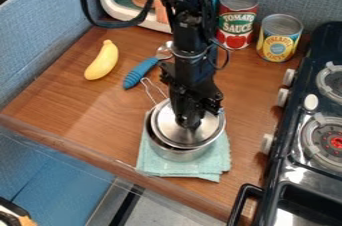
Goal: Pick the silver lid and put it beside the blue spoon
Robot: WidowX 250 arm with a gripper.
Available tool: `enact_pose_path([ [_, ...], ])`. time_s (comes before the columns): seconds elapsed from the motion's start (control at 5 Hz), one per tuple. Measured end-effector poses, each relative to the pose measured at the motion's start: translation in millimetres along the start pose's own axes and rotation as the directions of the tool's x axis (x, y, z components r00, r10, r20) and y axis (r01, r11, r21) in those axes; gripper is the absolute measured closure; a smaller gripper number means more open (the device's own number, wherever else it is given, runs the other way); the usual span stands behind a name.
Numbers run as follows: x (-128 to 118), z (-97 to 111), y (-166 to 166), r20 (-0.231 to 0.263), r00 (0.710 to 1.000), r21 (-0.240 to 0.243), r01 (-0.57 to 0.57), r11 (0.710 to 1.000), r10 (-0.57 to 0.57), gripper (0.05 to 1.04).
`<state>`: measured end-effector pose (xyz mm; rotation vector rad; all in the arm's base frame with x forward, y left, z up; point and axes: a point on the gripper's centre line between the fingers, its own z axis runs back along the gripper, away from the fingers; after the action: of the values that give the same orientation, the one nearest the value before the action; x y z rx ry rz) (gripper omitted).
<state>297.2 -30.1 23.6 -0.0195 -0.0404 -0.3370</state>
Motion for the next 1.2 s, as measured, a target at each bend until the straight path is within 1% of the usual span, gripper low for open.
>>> enact_pose_path([
  [0.2, 8.4, 22.6, 6.1, 0.048, 0.999, 0.039, 0.013, 0.999, -0.015, 0.804],
  [0.4, 33.8, 53.2, 26.1, 0.139, 0.990, 0.065, -0.041, 0.997, 0.032, 0.804],
  [0.6, 58.8, 67.0, 47.7, 0.188, 0.980, 0.081, -0.083, 0.993, 0.067, 0.804],
  [0.8, 80.0, 42.3, 66.3, 0.136, 0.987, 0.103, -0.099, 0.990, 0.084, 0.804],
  [1.0, 95.8, 21.8, 76.7, 0.115, 0.989, 0.116, -0.104, 0.988, 0.090, 0.804],
  [1.2, 107.4, 2.1, 80.8, 0.082, 0.992, 0.112, -0.103, 0.988, 0.095, 0.804],
])
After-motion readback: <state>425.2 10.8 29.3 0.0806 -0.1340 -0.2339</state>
